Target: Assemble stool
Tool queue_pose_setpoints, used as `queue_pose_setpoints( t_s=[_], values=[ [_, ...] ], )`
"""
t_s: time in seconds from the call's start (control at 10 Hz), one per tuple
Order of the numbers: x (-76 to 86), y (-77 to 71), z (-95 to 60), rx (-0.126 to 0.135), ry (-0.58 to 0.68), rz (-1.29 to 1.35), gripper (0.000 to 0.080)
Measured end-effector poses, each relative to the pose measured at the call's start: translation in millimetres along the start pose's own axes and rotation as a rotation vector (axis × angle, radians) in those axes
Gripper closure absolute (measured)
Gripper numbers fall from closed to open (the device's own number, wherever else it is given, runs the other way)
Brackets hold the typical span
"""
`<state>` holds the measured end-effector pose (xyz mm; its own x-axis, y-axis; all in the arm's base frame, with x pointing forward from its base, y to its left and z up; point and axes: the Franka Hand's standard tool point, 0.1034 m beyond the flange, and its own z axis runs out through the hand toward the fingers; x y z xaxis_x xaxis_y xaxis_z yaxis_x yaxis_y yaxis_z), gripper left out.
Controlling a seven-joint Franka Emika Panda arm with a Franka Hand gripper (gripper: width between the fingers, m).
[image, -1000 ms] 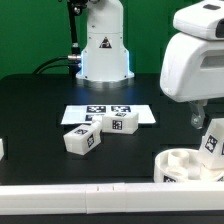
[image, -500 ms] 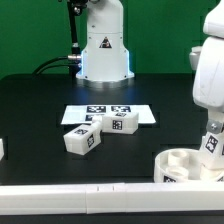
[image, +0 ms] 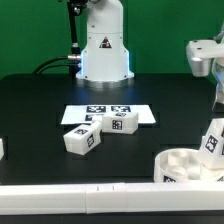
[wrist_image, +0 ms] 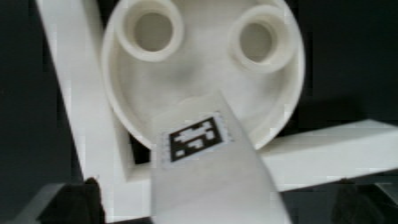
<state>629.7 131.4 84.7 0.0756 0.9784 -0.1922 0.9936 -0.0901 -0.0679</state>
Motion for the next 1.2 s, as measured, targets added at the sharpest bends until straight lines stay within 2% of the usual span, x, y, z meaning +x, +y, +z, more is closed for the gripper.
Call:
queue_pose_setpoints(
  t_s=[0.1,0.3,0.5,0.6,0.7,0.8,1.1,1.2],
  values=[
    [-0.2,-1.6,6.6,0.006,-0.007,-0.073,0.0150],
    [-2.2,-1.4,8.5,0.008,-0.011,-0.068,0.0150],
    [-3.4,-1.2,9.1,0.009,-0.012,-0.041,0.0402],
    [-3.6,-1.2,9.3,0.009,-0.012,0.053,0.0402],
    [-3.7,-1.3,9.6,0.009,-0.012,0.121,0.0465],
    [-3.8,-1.3,9.8,0.009,-0.012,0.169,0.0465],
    [-14.1,1.7,12.1,0.007,-0.010,0.550,0.0465],
    [-14.3,-0.9,12.6,0.029,-0.017,0.743,0.0465]
  ],
)
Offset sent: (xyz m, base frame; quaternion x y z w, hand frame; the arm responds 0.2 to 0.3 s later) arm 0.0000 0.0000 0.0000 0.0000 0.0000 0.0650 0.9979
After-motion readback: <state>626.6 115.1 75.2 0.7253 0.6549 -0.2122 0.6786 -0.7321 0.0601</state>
